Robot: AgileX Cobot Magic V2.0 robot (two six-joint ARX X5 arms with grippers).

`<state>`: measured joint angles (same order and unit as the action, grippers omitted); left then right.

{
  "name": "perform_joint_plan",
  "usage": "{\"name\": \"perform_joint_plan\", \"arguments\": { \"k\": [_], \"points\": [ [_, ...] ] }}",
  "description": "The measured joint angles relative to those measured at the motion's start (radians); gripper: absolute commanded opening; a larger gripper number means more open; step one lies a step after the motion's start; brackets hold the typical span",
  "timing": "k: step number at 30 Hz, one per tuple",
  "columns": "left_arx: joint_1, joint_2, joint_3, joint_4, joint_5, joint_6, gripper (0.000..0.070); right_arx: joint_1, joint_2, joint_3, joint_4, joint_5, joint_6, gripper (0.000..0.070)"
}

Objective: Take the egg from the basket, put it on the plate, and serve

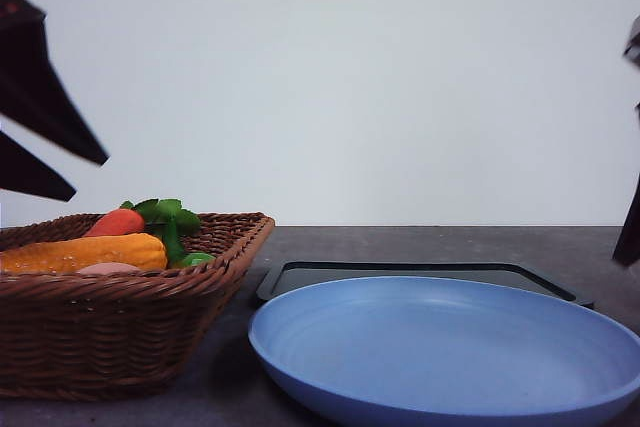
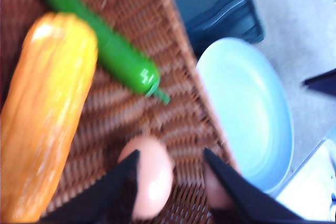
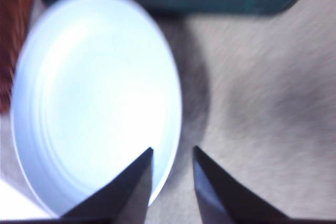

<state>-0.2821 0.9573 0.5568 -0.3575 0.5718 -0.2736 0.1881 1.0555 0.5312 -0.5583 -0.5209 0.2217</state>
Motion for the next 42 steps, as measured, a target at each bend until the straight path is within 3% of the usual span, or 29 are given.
{"name": "perform_joint_plan", "arguments": {
  "k": [12, 18, 21, 27, 31, 38, 42],
  "points": [
    [-0.005, 0.000, 0.000, 0.044, 0.000, -0.007, 0.0279, 0.082, 0.212, 0.000, 0.142, 0.000, 0.002, 0.0160],
    [-0.004, 0.000, 0.000, 0.038, 0.000, -0.007, 0.0274, 0.086, 0.239, 0.000, 0.172, 0.000, 0.031, 0.0003],
    [-0.005, 0.000, 0.000, 0.036, 0.000, -0.007, 0.0275, 0.086, 0.239, 0.000, 0.179, 0.000, 0.046, 0.0000],
    [-0.026, 0.000, 0.000, 0.035, 0.000, -0.007, 0.0375, 0.086, 0.224, 0.001, 0.171, -0.003, 0.076, 0.0000],
    [-0.051, 0.000, 0.000, 0.035, -0.004, -0.007, 0.0382, 0.078, 0.166, 0.001, 0.134, 0.006, 0.077, 0.0000],
    [-0.140, 0.006, 0.027, 0.009, -0.134, -0.014, 0.0394, 0.033, 0.002, 0.001, 0.017, 0.041, 0.076, 0.0000],
    [-0.202, 0.045, 0.083, -0.082, -0.236, 0.002, 0.0394, 0.009, -0.084, 0.001, -0.029, 0.068, 0.076, 0.0000]
  ]
}}
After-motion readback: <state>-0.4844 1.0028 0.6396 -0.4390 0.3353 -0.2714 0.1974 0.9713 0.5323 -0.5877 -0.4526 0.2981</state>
